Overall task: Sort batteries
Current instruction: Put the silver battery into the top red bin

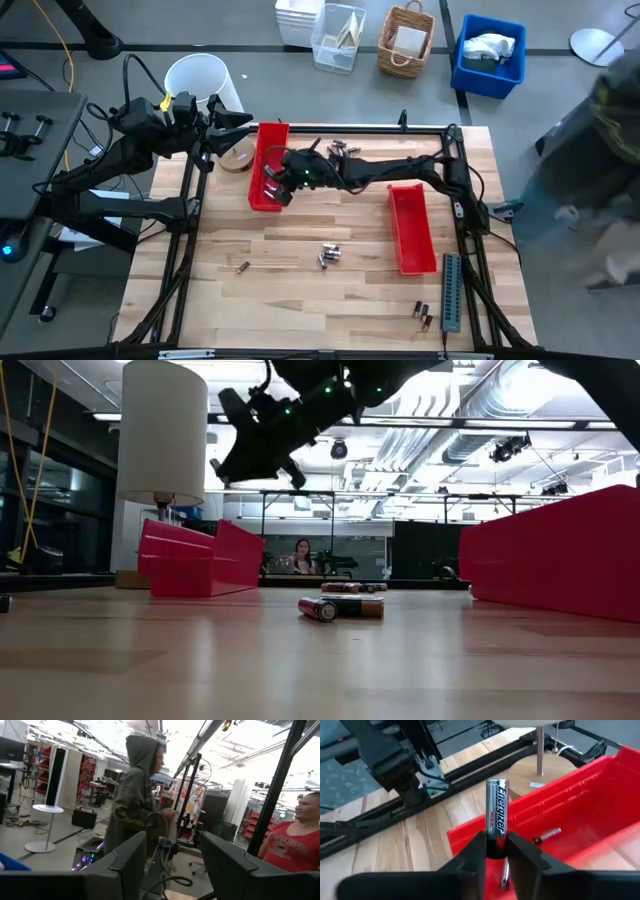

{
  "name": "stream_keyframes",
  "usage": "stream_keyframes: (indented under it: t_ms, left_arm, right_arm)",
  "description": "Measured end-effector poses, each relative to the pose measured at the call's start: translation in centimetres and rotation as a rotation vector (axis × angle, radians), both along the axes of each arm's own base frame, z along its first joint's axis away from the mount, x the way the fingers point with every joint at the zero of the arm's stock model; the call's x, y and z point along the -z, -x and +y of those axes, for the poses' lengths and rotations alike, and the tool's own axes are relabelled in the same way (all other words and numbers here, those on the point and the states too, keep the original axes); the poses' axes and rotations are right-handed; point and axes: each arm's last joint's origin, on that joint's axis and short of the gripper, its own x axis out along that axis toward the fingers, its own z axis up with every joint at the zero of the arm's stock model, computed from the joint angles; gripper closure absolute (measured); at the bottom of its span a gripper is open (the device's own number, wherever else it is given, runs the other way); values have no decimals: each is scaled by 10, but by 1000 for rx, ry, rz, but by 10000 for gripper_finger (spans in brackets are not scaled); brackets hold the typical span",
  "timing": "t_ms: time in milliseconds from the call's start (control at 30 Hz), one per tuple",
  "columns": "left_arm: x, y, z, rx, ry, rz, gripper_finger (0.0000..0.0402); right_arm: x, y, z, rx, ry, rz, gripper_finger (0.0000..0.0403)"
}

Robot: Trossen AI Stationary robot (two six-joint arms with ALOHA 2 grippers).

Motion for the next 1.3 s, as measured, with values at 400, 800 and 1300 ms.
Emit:
stream_keyframes:
  t_ms: [400, 800, 1300]
  left_arm:
    - [0, 0, 0, 0, -2, 0, 222]
    - [0, 0, 1, -25, -29, 4, 222]
    - [1, -1, 1, -32, -46, 10, 222]
  right_arm:
    - [-26, 14, 5, -206, 49, 206, 198]
    - [34, 111, 128, -493, -13, 701, 210]
    - [67, 108, 120, -274, 11, 652, 211]
